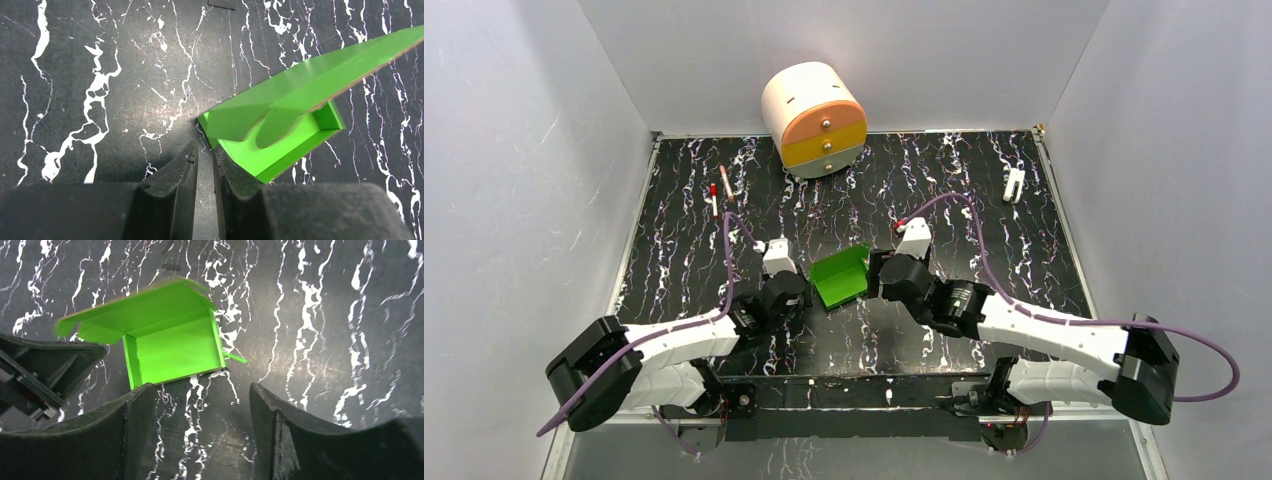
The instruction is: Fold the paper box
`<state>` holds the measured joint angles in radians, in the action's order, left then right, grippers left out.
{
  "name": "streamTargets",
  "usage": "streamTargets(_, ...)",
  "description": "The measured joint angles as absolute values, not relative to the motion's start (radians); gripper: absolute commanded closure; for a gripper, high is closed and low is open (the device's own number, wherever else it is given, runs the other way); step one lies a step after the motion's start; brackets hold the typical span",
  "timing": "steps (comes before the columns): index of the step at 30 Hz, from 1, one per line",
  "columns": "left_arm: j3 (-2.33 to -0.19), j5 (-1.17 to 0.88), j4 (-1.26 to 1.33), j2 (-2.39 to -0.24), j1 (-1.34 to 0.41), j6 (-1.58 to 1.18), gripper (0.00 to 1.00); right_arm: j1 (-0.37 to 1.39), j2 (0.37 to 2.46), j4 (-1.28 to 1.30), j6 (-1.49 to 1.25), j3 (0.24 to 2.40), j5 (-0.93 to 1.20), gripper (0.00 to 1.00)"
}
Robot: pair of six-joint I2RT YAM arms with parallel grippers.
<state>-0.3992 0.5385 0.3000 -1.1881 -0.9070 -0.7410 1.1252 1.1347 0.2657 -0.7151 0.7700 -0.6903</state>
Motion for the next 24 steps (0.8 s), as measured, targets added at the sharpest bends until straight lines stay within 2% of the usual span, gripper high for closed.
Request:
streamTargets(3, -0.399, 0.534, 0.263, -1.146, -0.907, -0.715, 0.71, 1.125, 1.081, 0.26, -0.623, 0.77, -0.677, 0.1)
streamTargets(8, -0.409, 0.515, 0.212, -1.045, -0.907, -0.678, 0.52, 1.098, 1.032, 0.221, -0.42, 0.77, -0.623, 0.05)
streamTargets(12, -0.438, 0.499, 0.151, -0.97, -0.907, -0.677, 0.33, 1.011, 1.031, 0.202, -0.326, 0.775, -0.542, 0.06)
streamTargets(16, -0.47, 0.486, 0.092, -0.89, -0.901, -0.72, 0.21, 0.867, 1.058, 0.18, -0.303, 0.79, -0.416, 0.09)
streamTargets(20, -0.516, 0.459, 0.034, -0.849, -0.858, -0.797, 0.15, 0.741, 1.121, 0.157, -0.315, 0.829, -0.278, 0.11)
streamTargets(24, -0.544, 0.374, 0.005, -0.863, -0.754, -0.876, 0.14, 0.647, 1.208, 0.125, -0.363, 0.874, -0.131, 0.14)
